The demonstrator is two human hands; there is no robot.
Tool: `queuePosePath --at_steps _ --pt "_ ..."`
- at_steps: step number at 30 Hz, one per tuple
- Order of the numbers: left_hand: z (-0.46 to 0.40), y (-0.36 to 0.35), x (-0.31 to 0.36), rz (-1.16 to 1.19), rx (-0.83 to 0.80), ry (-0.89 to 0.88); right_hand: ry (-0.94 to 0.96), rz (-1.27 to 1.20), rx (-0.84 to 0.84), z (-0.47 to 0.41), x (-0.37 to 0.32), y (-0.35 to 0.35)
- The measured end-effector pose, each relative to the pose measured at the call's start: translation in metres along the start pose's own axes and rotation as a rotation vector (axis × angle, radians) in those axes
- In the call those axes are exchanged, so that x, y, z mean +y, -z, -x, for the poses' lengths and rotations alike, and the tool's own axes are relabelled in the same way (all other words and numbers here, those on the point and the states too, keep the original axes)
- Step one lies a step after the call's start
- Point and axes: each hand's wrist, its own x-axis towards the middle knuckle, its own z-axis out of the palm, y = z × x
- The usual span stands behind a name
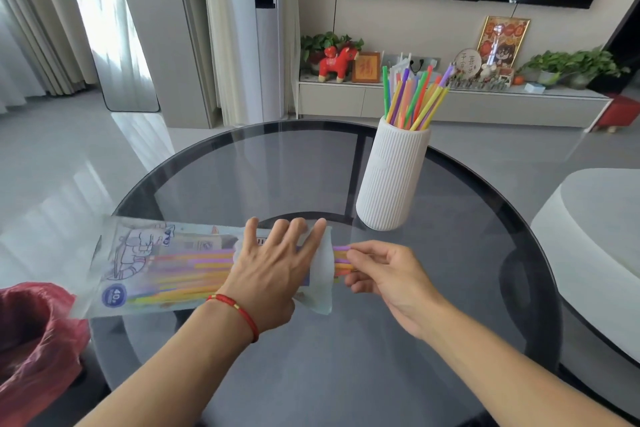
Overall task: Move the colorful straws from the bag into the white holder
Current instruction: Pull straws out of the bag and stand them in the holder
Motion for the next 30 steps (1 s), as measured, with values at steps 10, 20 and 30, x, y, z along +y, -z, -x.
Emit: queuePosePath --at_steps 10,20,30 --pt "0.006 0.000 -0.007 0.189 -0.032 0.027 0.177 0.229 0.071 -0.008 -0.003 0.020" --pt "-0.005 0.002 0.006 0.537 0.095 0.071 0.195 0.230 0.034 -0.003 -0.004 0.012" --pt "-0.006 -0.008 0.009 0.360 0.045 0.080 0.037 -0.039 0.107 -0.005 -0.023 0.041"
